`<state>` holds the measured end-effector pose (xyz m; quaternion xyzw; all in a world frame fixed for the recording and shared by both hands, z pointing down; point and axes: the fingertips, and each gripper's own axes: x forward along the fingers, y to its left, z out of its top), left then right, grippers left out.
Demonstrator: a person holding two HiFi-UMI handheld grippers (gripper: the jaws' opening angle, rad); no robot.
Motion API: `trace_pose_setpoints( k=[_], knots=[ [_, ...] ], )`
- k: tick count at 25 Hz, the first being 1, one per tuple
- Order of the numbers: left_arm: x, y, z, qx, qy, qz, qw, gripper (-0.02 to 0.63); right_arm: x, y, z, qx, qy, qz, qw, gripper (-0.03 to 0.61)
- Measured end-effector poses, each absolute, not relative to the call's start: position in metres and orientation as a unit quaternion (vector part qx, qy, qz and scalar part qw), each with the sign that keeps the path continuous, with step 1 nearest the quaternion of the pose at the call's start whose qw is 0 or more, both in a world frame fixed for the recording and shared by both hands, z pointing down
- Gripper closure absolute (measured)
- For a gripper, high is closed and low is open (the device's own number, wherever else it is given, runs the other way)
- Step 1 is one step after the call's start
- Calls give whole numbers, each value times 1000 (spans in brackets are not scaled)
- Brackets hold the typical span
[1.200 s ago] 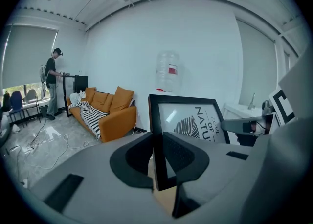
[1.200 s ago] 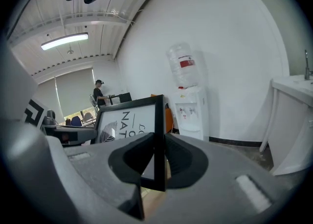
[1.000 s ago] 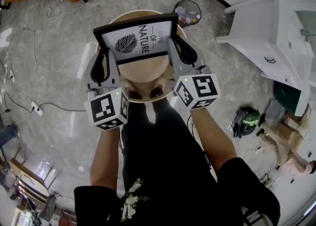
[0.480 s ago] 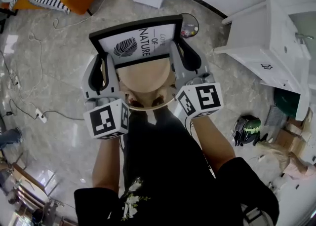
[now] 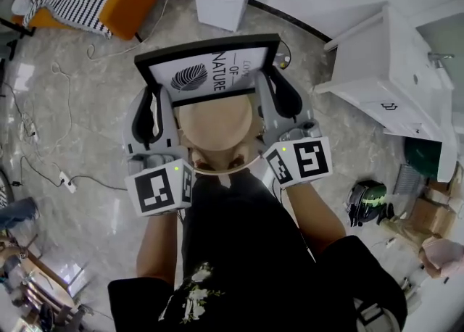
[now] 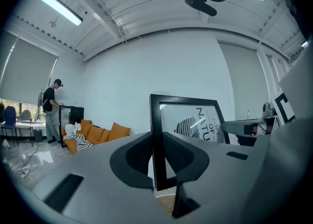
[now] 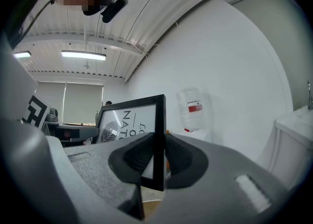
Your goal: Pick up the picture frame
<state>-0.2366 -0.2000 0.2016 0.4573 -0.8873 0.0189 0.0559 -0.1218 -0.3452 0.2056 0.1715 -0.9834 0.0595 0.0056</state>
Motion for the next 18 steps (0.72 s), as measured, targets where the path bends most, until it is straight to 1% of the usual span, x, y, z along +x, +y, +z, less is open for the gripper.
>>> trace_pose_setpoints(
  k=[4, 7, 12, 18],
  knots=[
    [-232, -196, 172, 466, -884, 24, 12, 540, -114, -344, 175, 174, -983, 55, -22, 514],
    [-225, -205, 151, 471, -882, 20, 6, 540, -106, -351, 154, 178, -982, 50, -40, 514],
    [-225, -212, 115, 479, -877, 12, -38, 540, -101, -356, 117, 178, -981, 25, -66, 514],
    [-212, -212, 83, 485, -873, -1, -59, 540, -88, -356, 82, 175, -980, 6, -93, 512]
  ],
)
